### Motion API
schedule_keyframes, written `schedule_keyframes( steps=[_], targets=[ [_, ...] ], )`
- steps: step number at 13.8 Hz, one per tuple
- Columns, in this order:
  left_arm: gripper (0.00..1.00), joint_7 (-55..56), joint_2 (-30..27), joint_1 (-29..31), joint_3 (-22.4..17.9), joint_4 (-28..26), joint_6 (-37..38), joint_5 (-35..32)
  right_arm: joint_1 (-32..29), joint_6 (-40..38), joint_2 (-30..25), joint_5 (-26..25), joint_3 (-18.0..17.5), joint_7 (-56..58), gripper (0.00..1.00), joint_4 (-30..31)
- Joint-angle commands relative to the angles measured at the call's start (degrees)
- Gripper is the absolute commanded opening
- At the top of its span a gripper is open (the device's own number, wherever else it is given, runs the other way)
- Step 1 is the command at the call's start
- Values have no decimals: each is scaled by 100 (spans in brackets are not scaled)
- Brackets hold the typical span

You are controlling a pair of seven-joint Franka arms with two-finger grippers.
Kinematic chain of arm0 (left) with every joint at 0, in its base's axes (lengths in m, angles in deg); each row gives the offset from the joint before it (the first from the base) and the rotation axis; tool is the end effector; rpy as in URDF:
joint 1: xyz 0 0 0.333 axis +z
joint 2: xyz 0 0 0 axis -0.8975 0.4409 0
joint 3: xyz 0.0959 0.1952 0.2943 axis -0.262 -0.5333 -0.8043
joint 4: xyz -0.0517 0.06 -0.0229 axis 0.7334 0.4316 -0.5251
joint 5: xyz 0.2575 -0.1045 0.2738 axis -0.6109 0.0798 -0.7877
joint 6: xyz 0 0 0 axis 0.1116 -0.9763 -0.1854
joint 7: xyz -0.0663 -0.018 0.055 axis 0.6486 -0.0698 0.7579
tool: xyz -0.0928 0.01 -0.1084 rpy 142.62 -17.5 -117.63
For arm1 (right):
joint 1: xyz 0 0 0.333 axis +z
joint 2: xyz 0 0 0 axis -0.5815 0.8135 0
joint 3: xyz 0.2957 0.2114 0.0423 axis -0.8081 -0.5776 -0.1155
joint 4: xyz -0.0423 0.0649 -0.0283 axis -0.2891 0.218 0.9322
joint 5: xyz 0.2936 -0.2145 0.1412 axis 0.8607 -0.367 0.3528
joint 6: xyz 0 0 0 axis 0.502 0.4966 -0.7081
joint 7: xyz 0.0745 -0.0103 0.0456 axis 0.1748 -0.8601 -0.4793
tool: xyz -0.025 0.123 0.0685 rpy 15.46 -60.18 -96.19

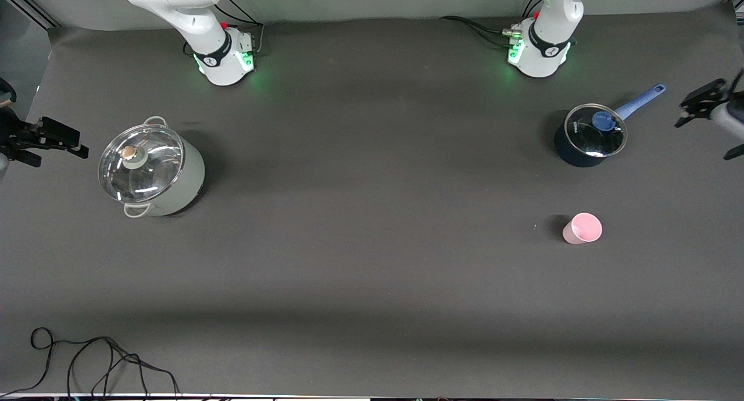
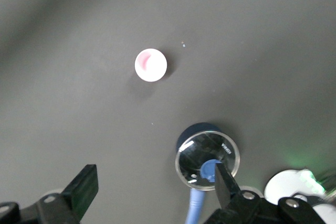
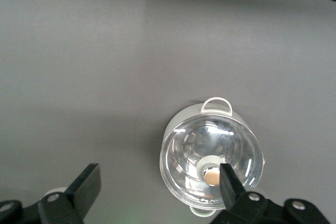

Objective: Transfer pink cup from left to right arm
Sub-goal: 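Move the left gripper down toward the pink cup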

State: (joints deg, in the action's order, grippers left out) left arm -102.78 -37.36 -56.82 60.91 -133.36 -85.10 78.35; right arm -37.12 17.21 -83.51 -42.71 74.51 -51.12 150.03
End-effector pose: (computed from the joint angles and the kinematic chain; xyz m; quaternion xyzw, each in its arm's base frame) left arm 0.5347 0.0711 0.6274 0.9110 -0.4109 -0.0126 0.0327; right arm 0.5463 -0.0524 0.6265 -0.9986 -0.0439 0.0094 0.0291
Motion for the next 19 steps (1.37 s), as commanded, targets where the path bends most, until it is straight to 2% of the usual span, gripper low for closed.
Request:
schedule_keyframes(
  steps=[1, 5, 9, 15, 19],
  targets=[
    [99, -1738, 387, 685, 31, 362, 99, 719, -37, -98, -30, -101, -42, -230, 100, -86],
    [99, -4023, 1352, 1880, 31, 564, 117, 2090, -37, -98, -21, -101, -51, -230, 100, -94],
    [97, -5880, 2575, 2637, 49, 924, 213, 3190, -37, -98, -21, -101, -51, -230, 100, -94],
    [97, -8086, 4245, 3016, 75, 1030, 398, 4595, -28, -98, 5, -92, -51, -230, 100, -94],
    [98, -8643, 5045, 3174, 93, 1021, 415, 5002, -28, -98, 5, -92, -51, -230, 100, -94]
  ],
)
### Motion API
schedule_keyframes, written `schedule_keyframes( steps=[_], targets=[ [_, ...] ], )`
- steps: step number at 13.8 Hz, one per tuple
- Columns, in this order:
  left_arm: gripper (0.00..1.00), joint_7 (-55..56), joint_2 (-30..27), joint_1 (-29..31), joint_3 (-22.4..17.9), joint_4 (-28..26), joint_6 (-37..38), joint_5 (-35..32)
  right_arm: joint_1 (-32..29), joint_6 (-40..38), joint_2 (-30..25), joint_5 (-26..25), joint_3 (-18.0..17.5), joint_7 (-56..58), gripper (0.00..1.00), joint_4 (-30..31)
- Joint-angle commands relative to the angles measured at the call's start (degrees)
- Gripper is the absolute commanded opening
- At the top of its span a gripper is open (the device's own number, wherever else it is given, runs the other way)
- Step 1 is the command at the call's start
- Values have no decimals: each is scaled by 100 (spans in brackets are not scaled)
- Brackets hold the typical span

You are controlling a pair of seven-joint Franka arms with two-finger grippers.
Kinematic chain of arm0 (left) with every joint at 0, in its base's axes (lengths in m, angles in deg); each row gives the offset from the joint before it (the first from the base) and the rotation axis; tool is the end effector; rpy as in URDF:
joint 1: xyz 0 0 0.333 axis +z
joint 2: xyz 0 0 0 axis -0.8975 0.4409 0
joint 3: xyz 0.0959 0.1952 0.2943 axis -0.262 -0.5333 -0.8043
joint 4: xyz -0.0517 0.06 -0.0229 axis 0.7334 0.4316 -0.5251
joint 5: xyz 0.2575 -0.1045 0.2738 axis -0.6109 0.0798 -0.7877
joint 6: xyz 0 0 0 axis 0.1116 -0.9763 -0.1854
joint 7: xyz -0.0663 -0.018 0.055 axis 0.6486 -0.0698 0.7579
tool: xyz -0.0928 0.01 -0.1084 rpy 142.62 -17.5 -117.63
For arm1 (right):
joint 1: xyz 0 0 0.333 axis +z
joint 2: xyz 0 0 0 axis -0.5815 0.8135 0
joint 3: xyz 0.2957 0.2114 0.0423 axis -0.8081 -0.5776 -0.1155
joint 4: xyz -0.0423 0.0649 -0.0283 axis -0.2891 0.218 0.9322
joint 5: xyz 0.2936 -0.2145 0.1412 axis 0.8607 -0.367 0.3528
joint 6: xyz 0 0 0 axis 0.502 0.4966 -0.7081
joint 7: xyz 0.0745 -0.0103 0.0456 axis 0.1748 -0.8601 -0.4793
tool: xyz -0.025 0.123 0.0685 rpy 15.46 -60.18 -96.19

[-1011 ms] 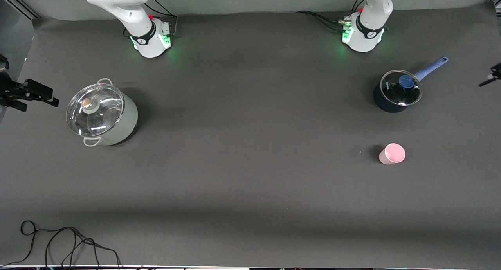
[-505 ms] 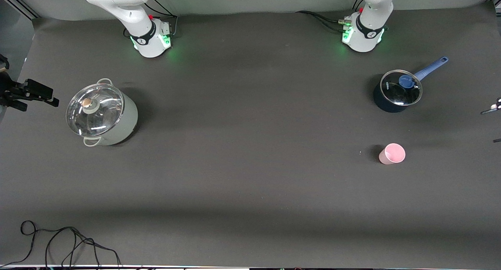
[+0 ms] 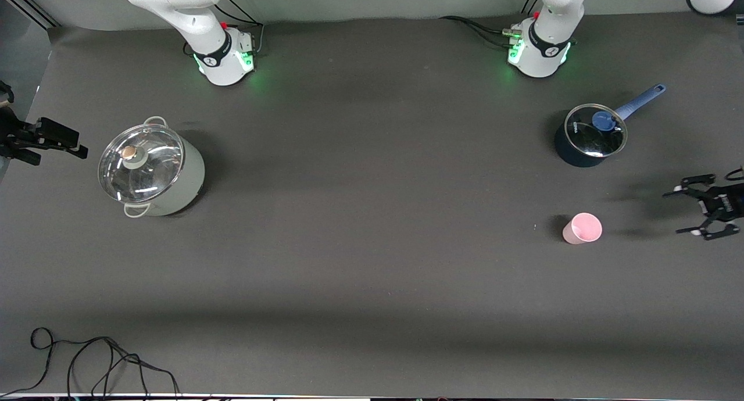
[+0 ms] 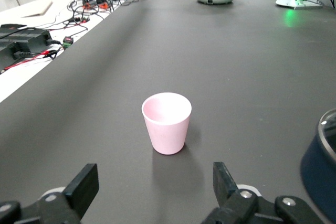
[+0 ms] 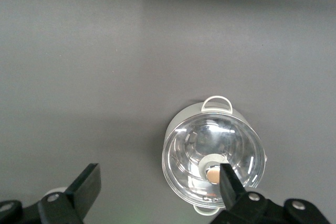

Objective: Transfer pink cup from left to right arm
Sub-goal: 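Close the left gripper around the pink cup's side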

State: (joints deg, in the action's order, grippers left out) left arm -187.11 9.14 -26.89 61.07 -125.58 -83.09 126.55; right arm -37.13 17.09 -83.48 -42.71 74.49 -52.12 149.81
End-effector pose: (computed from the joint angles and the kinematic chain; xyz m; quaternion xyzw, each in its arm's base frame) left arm 0.5948 0.3155 0.2253 0.6258 -0.5775 0.3973 0.3419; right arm 0.5465 -0.0523 0.6278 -0.9989 -0.0353 0.0091 0.0289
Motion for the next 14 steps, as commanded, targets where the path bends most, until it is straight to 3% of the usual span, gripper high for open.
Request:
schedule_keyframes(
  steps=[1, 6, 14],
  targets=[
    [98, -333, 580, 190, 111, 244, 267, 243, -19, -86, 3, -92, -49, -130, 100, -73],
    [98, -571, 1030, 146, 155, 218, 416, 410, 8, -86, 11, -92, -49, -130, 100, -73],
    [97, -545, 1443, 58, 656, 121, 417, 560, -1, -78, 20, -83, -49, -130, 100, -82]
  ],
)
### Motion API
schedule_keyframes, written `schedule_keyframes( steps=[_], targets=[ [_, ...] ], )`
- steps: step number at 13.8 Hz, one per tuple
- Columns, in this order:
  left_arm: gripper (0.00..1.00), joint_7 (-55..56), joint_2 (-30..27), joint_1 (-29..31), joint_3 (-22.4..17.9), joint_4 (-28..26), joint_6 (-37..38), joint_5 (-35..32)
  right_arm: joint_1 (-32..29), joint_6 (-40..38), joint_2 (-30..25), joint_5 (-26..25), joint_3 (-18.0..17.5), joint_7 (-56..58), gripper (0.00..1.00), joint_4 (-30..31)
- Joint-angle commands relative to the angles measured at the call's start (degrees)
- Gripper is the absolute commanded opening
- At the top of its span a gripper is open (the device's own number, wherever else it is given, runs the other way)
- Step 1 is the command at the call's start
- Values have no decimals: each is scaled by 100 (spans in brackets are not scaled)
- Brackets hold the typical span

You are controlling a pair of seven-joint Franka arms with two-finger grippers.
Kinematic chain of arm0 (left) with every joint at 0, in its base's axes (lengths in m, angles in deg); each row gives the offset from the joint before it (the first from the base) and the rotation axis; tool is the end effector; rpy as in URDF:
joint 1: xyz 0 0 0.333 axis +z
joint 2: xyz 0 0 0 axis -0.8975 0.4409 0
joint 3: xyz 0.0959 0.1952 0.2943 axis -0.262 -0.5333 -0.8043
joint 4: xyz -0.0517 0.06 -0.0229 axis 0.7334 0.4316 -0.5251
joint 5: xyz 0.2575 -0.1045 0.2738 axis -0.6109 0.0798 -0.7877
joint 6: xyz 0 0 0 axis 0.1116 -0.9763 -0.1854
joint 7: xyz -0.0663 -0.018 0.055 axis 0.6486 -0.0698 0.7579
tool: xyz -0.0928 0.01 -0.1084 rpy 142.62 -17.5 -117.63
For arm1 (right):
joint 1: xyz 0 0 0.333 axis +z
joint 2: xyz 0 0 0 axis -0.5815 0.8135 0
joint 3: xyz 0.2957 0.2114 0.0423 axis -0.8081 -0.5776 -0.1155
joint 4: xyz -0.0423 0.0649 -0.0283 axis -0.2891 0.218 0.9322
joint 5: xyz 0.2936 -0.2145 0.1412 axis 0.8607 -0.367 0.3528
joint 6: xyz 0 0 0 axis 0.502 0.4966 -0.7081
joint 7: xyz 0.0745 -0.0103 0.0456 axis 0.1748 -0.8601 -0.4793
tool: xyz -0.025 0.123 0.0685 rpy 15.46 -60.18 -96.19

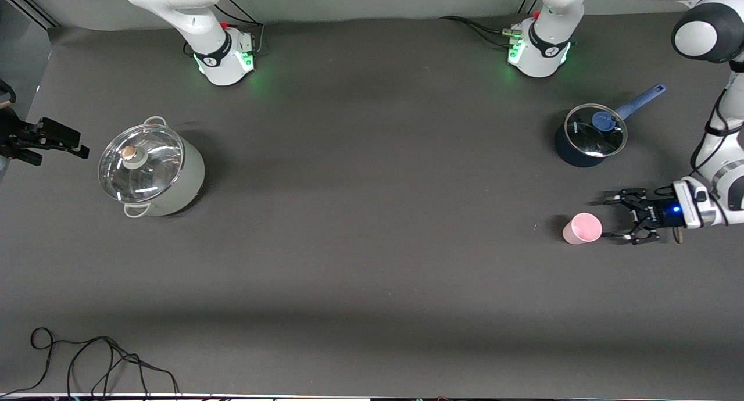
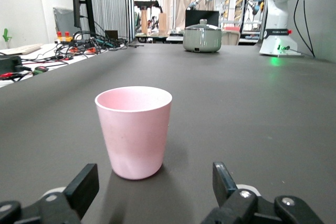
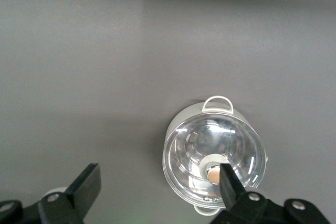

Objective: Transfer pink cup from left to right arm
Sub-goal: 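Close the left gripper around the pink cup's side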

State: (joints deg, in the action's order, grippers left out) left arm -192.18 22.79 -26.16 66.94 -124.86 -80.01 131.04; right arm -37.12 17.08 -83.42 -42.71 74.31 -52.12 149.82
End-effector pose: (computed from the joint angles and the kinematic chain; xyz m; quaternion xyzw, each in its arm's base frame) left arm 0.5935 0.2438 0.0979 0.5605 -0.5278 0.4590 0.4434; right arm 0.5469 -0.0505 0.6271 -0.9989 -0.0370 0.0098 0.0289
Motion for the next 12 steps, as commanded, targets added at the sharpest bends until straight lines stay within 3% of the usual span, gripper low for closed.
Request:
schedule_keyframes(
  steps=[1, 12],
  targets=[
    [97, -37, 105, -15, 156, 5, 74, 146, -2, -76, 14, -83, -30, -129, 100, -82],
    [97, -90, 307, -551, 245, -66, -75, 788, 7, -59, 23, -74, -30, -138, 100, -82]
  ],
)
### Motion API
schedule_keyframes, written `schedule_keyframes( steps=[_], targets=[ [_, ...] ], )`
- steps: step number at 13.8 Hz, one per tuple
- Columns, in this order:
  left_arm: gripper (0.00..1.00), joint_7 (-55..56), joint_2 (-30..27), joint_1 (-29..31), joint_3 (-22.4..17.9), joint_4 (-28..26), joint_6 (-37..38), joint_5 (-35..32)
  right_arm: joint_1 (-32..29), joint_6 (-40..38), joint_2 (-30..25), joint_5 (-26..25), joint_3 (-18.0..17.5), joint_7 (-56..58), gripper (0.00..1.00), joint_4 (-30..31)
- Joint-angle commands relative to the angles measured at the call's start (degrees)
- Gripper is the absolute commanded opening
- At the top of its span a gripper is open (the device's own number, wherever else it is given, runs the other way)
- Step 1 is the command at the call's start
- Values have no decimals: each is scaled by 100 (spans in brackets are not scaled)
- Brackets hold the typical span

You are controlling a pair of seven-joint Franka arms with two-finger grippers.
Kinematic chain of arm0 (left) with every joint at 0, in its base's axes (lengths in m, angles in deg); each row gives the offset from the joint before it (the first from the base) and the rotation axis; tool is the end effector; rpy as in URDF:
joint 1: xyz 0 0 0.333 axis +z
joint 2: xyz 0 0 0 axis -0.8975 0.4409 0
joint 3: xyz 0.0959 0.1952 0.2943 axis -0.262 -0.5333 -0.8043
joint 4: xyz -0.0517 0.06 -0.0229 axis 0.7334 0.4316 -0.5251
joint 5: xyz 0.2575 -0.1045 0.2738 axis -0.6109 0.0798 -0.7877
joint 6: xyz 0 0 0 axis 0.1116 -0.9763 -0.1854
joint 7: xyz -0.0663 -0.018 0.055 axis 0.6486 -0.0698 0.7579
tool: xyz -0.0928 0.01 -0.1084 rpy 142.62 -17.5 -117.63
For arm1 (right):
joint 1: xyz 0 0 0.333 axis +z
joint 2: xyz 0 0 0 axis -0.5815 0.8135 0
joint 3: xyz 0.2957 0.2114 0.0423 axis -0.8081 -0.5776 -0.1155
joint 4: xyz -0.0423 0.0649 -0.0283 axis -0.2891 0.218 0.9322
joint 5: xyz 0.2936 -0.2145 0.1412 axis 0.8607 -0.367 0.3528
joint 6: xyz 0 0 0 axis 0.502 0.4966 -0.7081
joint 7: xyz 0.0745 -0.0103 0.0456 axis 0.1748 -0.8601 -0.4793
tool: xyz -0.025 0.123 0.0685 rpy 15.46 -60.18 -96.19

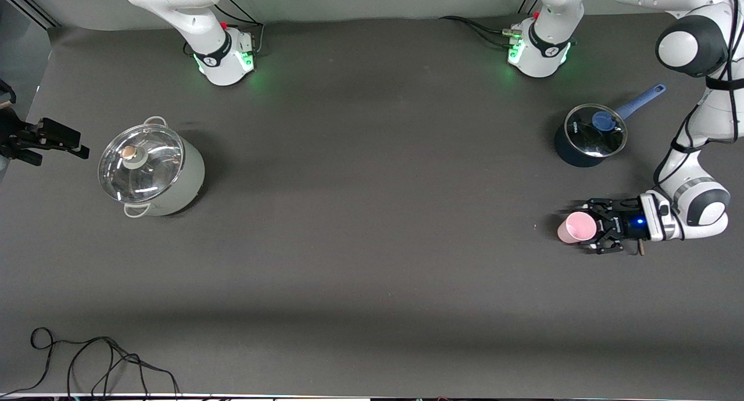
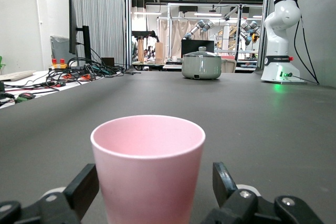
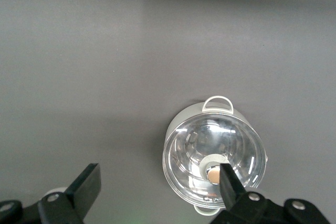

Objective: Transfer pink cup from left to right arm
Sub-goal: 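Close the left gripper around the pink cup's side, then lift the pink cup and carry it toward the table's middle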

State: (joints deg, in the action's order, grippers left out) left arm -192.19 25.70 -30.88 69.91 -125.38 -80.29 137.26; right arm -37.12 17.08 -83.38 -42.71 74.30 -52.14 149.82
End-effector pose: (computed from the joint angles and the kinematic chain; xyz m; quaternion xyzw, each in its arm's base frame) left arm 0.6231 0.1600 0.0812 0.5260 -0.5040 0.4881 0.4806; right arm 0.5471 -0.0504 0.6267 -0.9989 -0.0369 0.0102 0.0289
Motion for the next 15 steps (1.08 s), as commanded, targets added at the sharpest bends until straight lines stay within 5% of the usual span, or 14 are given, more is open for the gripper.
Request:
schedule_keyframes(
  steps=[1, 3, 4, 7, 15],
  targets=[
    [96, -90, 24, -113, -52, -14, -56, 175, 6, -50, 19, -74, -29, -137, 100, -82],
    [82, -90, 24, -184, -43, -5, -83, 244, 6, -50, 19, -74, -29, -137, 100, -82],
    [54, -133, 33, -184, -43, -5, -83, 271, 6, -50, 19, -74, -38, -137, 100, -82],
    [0, -634, 51, -236, 10, 47, -65, 315, 15, -50, 19, -74, -38, -137, 100, -91],
    [0, -644, -11, -929, 590, 74, -214, 929, 15, -76, -7, -74, -38, -302, 100, -91]
  ],
)
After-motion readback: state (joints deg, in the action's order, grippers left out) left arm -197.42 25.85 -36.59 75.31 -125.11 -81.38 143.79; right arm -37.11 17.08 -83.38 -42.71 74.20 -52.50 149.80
